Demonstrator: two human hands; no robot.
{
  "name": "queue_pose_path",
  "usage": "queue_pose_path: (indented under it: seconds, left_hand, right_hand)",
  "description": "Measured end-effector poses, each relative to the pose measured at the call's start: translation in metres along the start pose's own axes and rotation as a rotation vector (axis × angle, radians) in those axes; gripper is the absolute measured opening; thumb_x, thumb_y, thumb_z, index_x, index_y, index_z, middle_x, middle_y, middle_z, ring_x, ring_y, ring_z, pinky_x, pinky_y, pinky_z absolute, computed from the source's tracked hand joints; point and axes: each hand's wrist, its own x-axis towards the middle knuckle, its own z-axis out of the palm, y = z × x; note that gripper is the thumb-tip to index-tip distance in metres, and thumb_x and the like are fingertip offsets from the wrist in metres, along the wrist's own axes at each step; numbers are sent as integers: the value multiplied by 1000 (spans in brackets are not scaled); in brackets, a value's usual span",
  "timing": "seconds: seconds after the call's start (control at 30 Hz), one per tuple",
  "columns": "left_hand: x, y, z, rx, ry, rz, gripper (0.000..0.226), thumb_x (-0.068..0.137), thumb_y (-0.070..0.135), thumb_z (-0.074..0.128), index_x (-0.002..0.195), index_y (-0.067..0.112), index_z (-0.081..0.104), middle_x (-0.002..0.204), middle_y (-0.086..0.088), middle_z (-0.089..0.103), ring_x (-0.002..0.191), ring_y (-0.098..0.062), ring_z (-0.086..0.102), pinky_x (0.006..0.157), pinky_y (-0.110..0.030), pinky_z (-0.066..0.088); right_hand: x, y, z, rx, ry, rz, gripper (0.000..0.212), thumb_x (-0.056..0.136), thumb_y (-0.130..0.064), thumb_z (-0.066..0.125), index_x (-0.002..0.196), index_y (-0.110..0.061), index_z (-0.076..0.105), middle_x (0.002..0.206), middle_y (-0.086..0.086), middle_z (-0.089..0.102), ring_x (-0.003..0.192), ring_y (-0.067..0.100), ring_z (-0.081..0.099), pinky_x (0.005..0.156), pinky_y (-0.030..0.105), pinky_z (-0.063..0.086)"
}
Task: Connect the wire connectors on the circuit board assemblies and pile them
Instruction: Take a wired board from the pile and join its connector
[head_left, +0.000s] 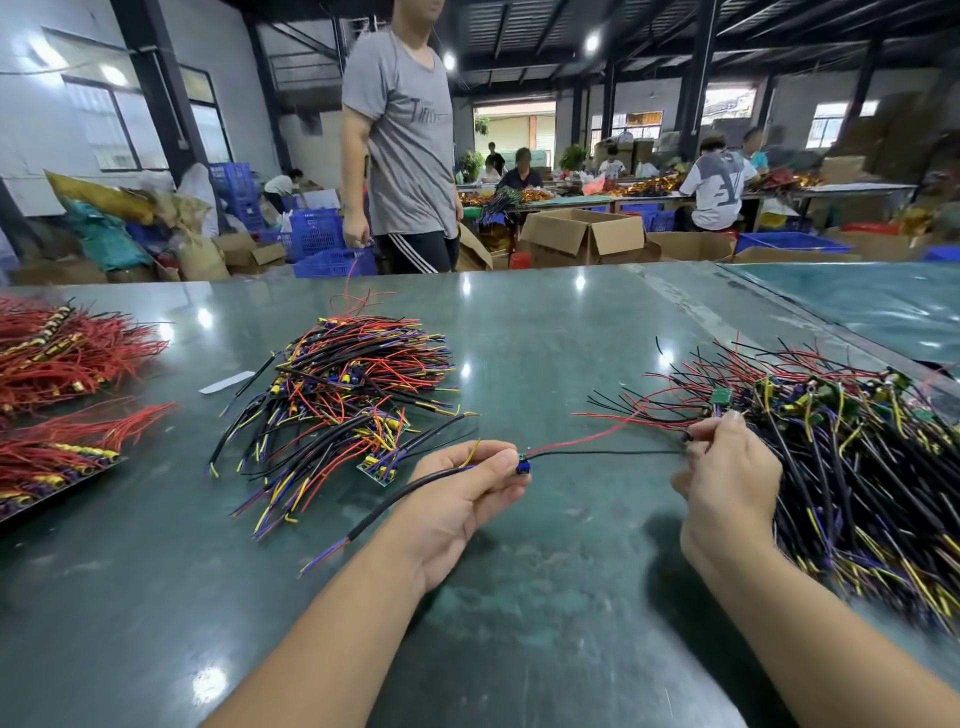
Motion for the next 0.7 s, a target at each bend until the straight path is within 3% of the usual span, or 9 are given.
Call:
queue_pose_path:
  seconds: [0.1,0.17,0.27,0.37,0.47,0.7]
  left_hand:
    - [3,0,-1,-95,55,36,6,81,-3,62,80,3,63,70,-11,70,62,-15,69,58,-20,56]
    - [4,0,0,-137,56,51,5,77,-1,64,80,3,64,70,-11,70,63,-16,70,59,-20,57]
    - [2,-1,1,-110,-13,36,15,68,7,68,82,4,64,72,-11,71,65,-15,70,60,-20,56]
    - [-1,-6,5,-21,-103,-2,23,67,10,69,88,4,62,78,-10,71,69,-15,70,65,-21,55]
    - [-2,-9,6,29,-123,-8,18,78,5,67,94,1,61,86,-13,71,73,-15,70,68,-20,54]
    - [-1,-10,7,68,-144,6,9,84,0,63,93,0,62,84,-12,71,79,-18,70,70,-20,54]
  right_hand:
    - [-5,-7,2,182,-149,184,43,97,-50,38,79,-16,57,41,-7,38,33,7,26,39,18,25]
    - [-14,-7,5,109,-323,191,44,93,-53,44,79,-14,58,44,-4,40,33,7,27,41,19,24]
    - [-36,-3,9,-102,-640,81,27,88,-37,58,85,-10,63,51,-5,45,38,4,35,44,20,28]
    - [-47,2,9,-322,-865,-127,17,93,-18,57,95,-8,70,54,-9,54,47,-2,45,49,11,35]
    - [-48,0,6,-424,-887,-235,22,96,-16,52,94,-12,74,57,-11,56,52,-1,44,56,13,35]
    - [-53,3,11,-336,-773,-193,20,94,-6,54,91,-12,73,54,-9,53,50,0,43,51,13,34]
